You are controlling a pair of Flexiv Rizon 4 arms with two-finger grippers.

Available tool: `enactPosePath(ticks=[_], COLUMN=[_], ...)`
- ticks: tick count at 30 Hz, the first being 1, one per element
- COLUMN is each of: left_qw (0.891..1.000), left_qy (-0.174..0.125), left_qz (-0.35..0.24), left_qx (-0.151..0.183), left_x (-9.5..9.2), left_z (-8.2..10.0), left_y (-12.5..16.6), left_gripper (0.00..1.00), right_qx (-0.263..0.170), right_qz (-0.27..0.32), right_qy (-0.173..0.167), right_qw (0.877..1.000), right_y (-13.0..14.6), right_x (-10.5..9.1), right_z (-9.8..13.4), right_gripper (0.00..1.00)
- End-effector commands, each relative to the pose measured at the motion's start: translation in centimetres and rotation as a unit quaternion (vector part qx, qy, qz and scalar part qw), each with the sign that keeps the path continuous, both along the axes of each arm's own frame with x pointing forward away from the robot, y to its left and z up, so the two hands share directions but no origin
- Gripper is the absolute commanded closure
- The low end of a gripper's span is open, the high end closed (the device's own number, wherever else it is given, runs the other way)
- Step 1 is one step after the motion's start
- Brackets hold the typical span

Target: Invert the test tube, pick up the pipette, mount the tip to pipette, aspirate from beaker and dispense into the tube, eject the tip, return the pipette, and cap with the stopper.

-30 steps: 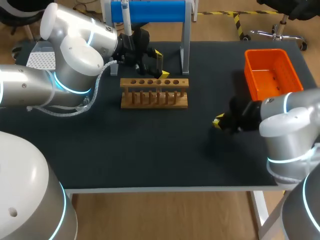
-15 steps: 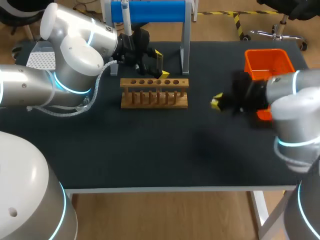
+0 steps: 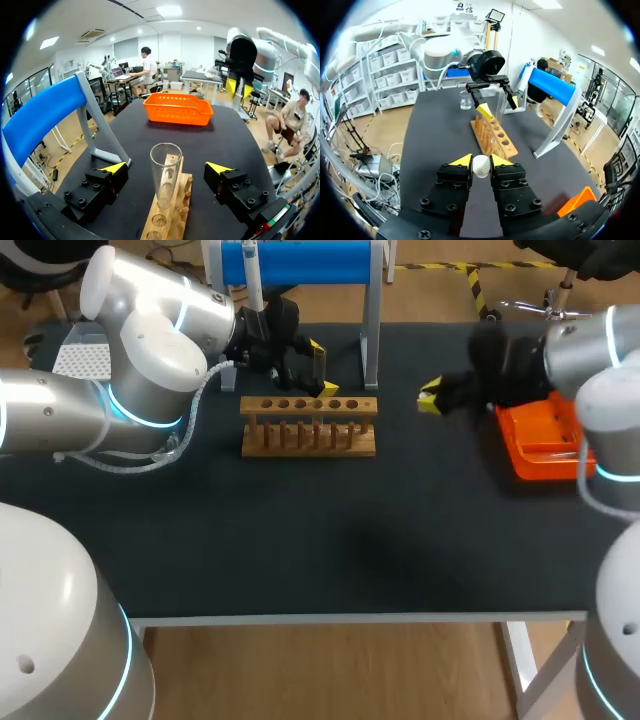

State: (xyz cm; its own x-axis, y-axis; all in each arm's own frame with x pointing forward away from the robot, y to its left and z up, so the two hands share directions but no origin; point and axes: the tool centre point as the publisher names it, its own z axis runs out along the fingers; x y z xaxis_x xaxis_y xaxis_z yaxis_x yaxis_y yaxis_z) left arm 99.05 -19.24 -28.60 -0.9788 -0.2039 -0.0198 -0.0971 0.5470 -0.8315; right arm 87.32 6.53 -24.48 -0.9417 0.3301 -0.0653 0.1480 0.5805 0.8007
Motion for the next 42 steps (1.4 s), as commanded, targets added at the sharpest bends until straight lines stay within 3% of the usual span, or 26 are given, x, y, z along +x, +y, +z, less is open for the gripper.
enactPosePath(ticks=[1,20,32,42], left_qw=[1.0,1.0,1.0,1.0], left_qy=[0.002,0.002,0.002,0.002], left_qz=[-0.001,-0.001,-0.001,-0.001], left_qx=[0.001,0.001,0.001,0.001], left_x=[0.1,0.1,0.1,0.1], left_z=[0.0,0.0,0.0,0.0], left_y=[0.0,0.0,0.0,0.0], left_gripper=[0.0,0.0,0.0,0.0], right_qx=[-0.004,-0.004,-0.014,-0.044], right_qz=[0.033,0.033,0.087,0.105], right_qy=[0.029,0.029,0.06,0.056], right_qw=[0.999,0.999,0.994,0.992], right_y=[-1.0,-1.0,5.2,9.2], right_x=[-0.3,-0.3,3.0,5.8], right_z=[1.1,1.1,2.7,3.2], right_gripper=[1.0,1.0,1.0,1.0])
